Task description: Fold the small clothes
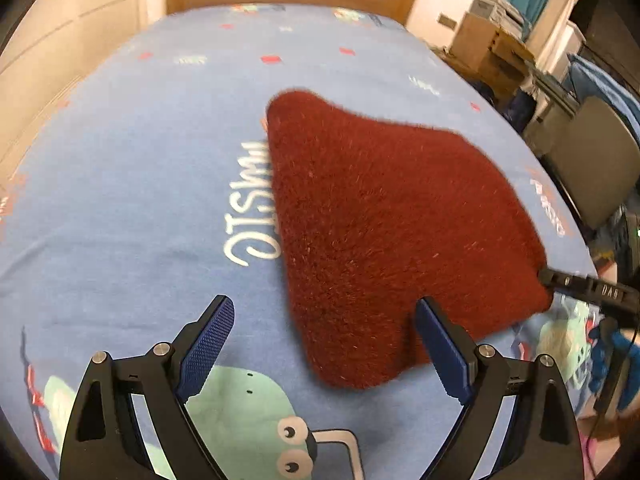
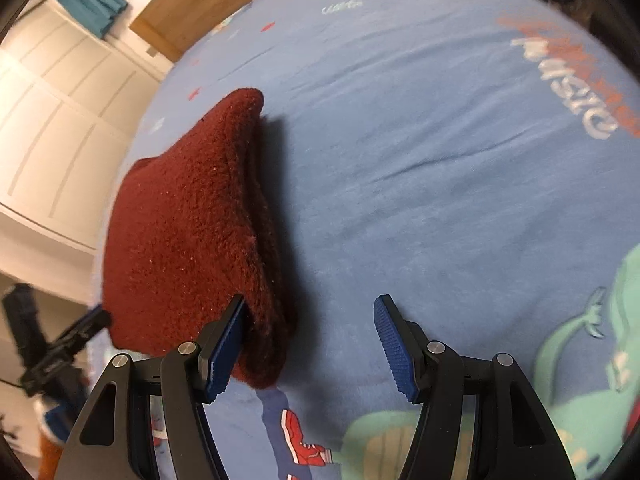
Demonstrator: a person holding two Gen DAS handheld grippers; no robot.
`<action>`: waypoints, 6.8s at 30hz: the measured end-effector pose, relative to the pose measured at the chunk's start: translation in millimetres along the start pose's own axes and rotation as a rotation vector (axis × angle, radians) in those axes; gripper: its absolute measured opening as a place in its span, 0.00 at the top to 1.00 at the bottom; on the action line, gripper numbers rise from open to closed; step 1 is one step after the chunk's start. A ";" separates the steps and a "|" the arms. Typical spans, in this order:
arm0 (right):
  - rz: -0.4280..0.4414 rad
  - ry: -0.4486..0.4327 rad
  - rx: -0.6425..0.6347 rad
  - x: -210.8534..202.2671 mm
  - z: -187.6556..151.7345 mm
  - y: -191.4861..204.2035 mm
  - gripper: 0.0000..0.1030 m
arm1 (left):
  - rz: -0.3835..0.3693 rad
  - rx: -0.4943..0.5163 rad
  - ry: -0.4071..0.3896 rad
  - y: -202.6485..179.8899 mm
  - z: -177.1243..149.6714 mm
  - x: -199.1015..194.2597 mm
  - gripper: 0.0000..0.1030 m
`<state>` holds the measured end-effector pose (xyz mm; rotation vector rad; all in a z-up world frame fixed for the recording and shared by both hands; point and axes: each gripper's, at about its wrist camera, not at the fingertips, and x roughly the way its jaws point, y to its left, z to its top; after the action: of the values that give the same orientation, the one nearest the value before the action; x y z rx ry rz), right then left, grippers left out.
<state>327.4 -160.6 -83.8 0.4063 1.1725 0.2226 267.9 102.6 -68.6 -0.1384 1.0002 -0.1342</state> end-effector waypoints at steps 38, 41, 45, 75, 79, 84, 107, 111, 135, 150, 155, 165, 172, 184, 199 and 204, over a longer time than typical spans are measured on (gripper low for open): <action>-0.174 -0.281 -0.162 -167.4 -204.2 79.1 0.31 | 0.090 0.000 -0.370 -50.9 -144.4 -195.1 0.05; -0.165 -0.290 -0.168 -170.6 -210.8 82.4 0.30 | 0.100 -0.013 -0.382 -52.0 -149.0 -201.1 0.05; -0.160 -0.305 -0.190 -177.1 -221.1 89.3 0.29 | 0.113 -0.022 -0.393 -53.8 -155.9 -207.3 0.05; -0.154 -0.300 -0.229 -182.6 -250.0 90.3 0.27 | 0.067 0.034 -0.384 -69.2 -187.4 -206.4 0.05; -0.155 -0.301 -0.229 -182.4 -250.3 90.1 0.27 | 0.063 0.044 -0.382 -70.6 -188.6 -204.7 0.05; -0.159 -0.305 -0.229 -182.0 -251.4 89.2 0.27 | 0.064 0.045 -0.377 -69.3 -187.8 -202.5 0.05; -0.222 -0.344 -0.174 -189.4 -252.4 66.0 0.25 | 0.075 0.031 -0.368 -65.8 -187.0 -195.5 0.05; -0.229 -0.346 -0.159 -190.0 -251.8 60.6 0.24 | 0.078 0.029 -0.367 -65.5 -187.2 -195.4 0.05; -0.244 -0.384 -0.131 -196.6 -252.8 54.7 0.24 | 0.108 0.022 -0.348 -63.0 -187.1 -188.0 0.05; -0.248 -0.403 -0.139 -198.4 -251.6 56.4 0.24 | 0.125 0.021 -0.324 -64.1 -184.6 -178.5 0.05; -0.254 -0.415 -0.147 -198.3 -248.6 57.0 0.24 | 0.129 0.018 -0.322 -64.3 -180.9 -174.9 0.05; -0.251 -0.405 -0.146 -192.2 -247.5 56.4 0.24 | 0.134 0.015 -0.313 -61.6 -181.5 -170.1 0.05; -0.247 -0.400 -0.149 -189.5 -246.7 56.6 0.24 | 0.133 0.014 -0.310 -61.2 -180.5 -168.4 0.05; -0.241 -0.411 -0.141 -192.6 -247.0 54.8 0.24 | 0.146 0.032 -0.318 -61.2 -179.6 -167.3 0.05; -0.242 -0.415 -0.139 -195.6 -248.5 54.8 0.24 | 0.148 0.030 -0.317 -61.7 -179.4 -168.1 0.05; -0.242 -0.415 -0.141 -195.6 -249.0 54.0 0.24 | 0.149 0.031 -0.318 -60.9 -179.5 -168.4 0.05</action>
<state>25.4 -137.3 23.1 0.1712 0.7822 0.0075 23.5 62.6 -14.1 -0.0543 0.6875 0.0097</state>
